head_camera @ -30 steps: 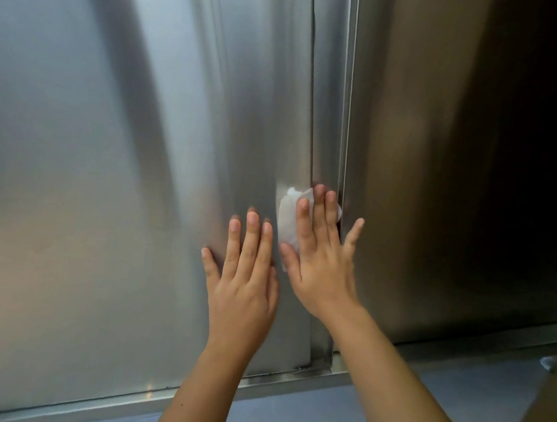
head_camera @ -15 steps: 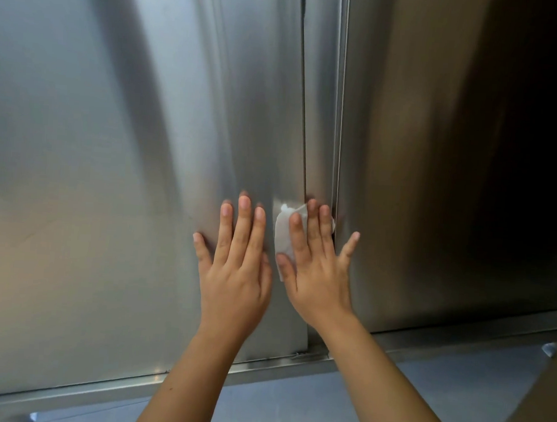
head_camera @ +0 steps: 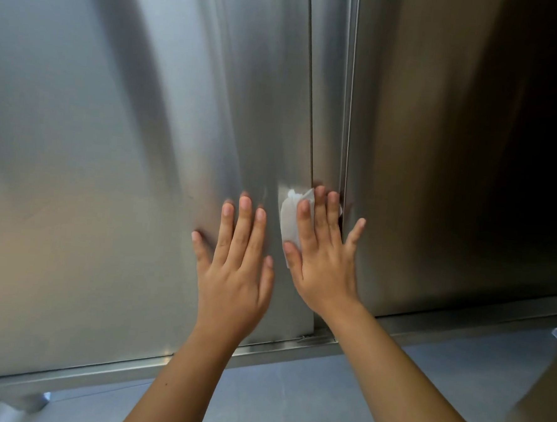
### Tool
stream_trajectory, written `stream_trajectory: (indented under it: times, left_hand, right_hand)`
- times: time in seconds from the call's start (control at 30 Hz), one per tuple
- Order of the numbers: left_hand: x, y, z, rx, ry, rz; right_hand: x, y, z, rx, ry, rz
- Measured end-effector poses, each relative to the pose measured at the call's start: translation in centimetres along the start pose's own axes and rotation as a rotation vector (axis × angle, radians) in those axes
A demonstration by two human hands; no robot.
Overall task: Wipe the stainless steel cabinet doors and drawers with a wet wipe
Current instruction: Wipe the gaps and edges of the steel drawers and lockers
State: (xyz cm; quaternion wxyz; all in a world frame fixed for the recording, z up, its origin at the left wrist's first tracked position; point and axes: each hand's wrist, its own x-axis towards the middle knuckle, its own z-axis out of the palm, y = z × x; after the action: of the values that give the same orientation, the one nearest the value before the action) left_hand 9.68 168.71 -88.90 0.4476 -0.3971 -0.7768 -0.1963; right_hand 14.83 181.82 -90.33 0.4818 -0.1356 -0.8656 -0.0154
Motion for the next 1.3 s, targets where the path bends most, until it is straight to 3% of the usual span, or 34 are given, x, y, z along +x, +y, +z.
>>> stream_trajectory:
  times: [0.57, 1.3]
  left_hand:
    - [-4.8, 0.6, 2.0, 0.027, -0.191, 0.006]
    - [-4.8, 0.9, 3.0, 0.029, -0.182, -0.009]
  right_hand:
    - [-9.1, 1.3, 5.0, -0.077, -0.030, -0.026]
    - [-14.9, 1.6, 8.3, -0.069, -0.050, -0.048]
